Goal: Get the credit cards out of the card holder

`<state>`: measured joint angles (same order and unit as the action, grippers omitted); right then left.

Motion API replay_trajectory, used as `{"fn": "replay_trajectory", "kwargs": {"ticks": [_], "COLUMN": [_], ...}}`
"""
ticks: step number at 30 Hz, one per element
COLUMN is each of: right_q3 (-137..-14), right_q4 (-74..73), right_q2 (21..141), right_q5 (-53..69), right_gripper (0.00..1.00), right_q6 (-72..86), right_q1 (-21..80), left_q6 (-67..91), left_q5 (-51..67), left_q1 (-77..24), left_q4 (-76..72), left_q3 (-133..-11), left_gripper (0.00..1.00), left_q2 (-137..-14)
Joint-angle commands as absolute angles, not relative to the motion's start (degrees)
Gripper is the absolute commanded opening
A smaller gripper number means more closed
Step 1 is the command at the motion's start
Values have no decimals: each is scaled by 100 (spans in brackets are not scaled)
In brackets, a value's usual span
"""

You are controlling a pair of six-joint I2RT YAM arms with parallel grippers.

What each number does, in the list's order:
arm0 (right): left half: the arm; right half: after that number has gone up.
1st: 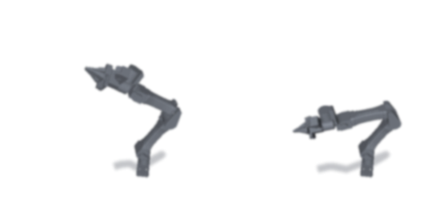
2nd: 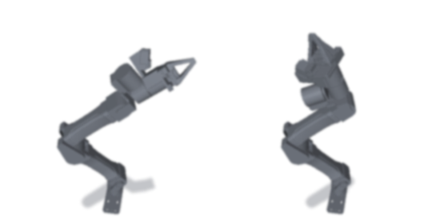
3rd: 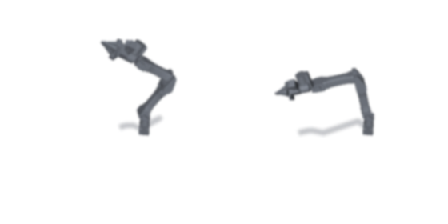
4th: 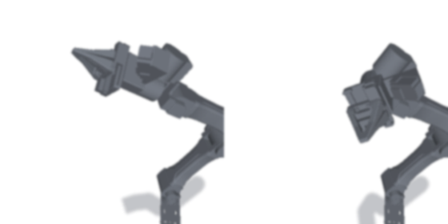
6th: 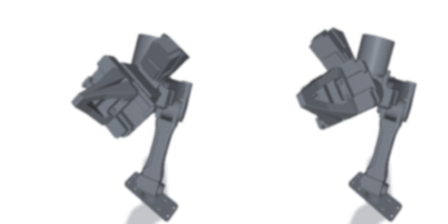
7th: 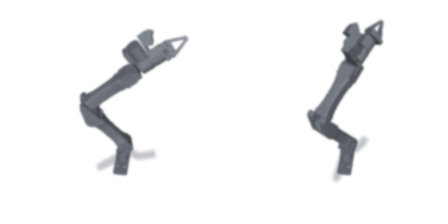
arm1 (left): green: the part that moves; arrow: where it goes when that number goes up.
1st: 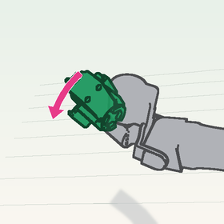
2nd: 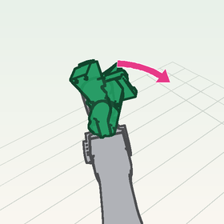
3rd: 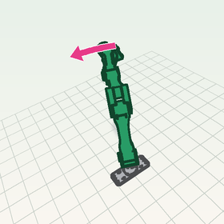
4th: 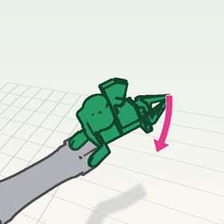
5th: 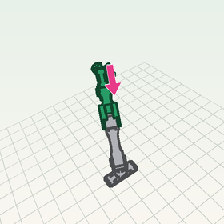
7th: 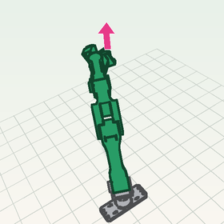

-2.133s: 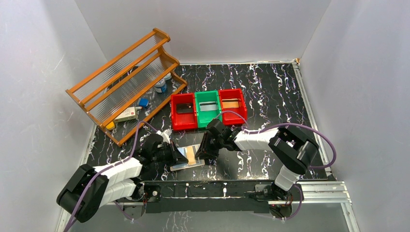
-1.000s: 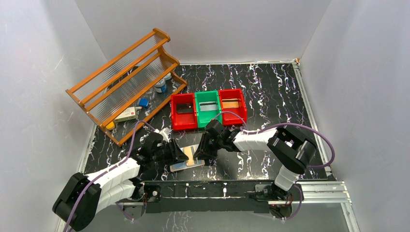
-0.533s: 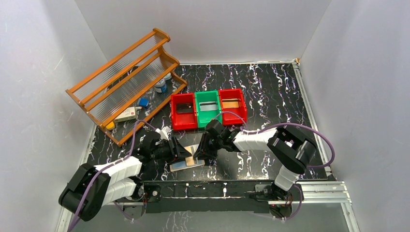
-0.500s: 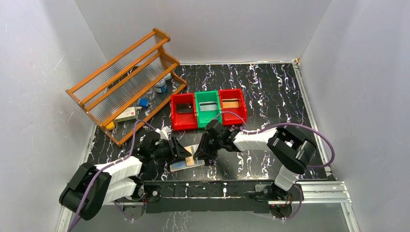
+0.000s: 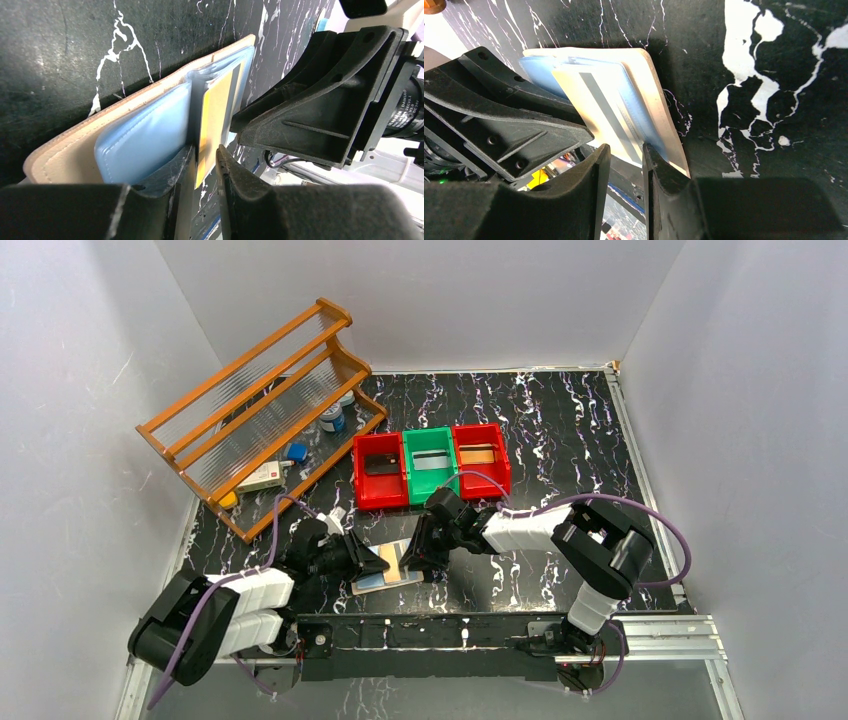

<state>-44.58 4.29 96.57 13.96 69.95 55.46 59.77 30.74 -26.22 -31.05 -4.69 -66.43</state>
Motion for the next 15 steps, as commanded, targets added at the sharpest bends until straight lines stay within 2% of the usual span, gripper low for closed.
{"fn": "replay_trajectory", "kwargs": {"ticks": [1, 4, 10, 15], "right_q3": [-4280, -4272, -4263, -4263], "right_q4": [193, 202, 169, 128], "right_q2": [9914, 9915, 9914, 9923], "right_q5": [1151, 1151, 1134, 1125], "right_gripper": [39, 39, 39, 39], "right_q6": [6916, 6917, 6930, 6948], "right_q1": [5563, 5559, 5554, 5544], "left_q6": [6161, 6247, 6208, 5913], "left_q5": [3352, 3435, 3456, 3397], "left_q1": [-2637, -2637, -2641, -2637], "left_q4": [-3814, -4059, -3950, -3343], "left_q3": [-347, -298, -322, -418], "left_gripper": [18, 15, 1, 0], "left_q2": [-6749, -6741, -6533, -6338]}}
